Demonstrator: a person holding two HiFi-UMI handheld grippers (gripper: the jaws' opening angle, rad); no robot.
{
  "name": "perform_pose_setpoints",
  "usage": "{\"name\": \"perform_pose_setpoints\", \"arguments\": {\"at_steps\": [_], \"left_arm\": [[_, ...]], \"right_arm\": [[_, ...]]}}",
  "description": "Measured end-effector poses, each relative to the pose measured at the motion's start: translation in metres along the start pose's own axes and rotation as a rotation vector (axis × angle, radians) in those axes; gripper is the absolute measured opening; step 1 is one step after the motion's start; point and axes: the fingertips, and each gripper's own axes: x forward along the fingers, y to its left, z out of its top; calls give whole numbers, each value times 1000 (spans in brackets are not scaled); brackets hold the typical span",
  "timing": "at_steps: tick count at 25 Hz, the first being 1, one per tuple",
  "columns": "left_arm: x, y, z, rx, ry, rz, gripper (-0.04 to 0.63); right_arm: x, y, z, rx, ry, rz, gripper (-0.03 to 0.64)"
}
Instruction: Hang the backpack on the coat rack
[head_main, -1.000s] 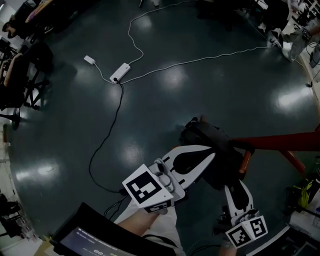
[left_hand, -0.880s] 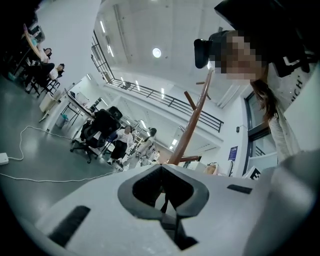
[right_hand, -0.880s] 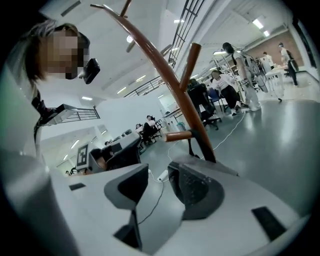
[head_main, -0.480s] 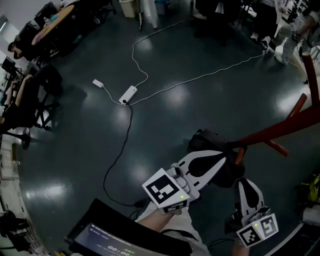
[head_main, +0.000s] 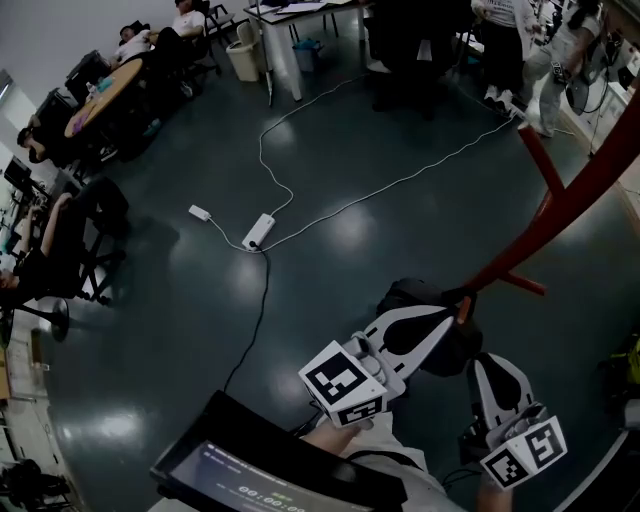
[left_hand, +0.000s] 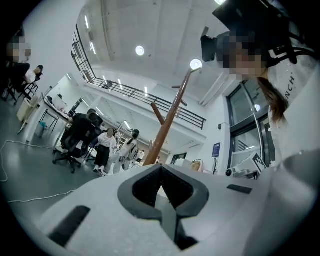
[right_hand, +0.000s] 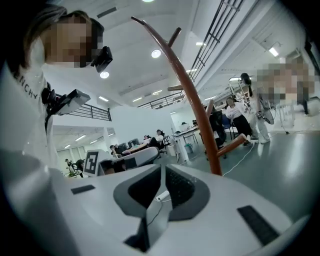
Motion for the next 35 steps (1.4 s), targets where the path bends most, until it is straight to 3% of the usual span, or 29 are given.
{"name": "perform_pose_setpoints", "arguments": {"at_steps": [19,35], "left_arm": [[8,-8,12,15,-7,-68,9],[-6,16,9,-7,-7,-25,9]], "right_arm": [[-12,13,18,-75,-13,-45,34],[-5,7,1,-68,41,-87,25]]}}
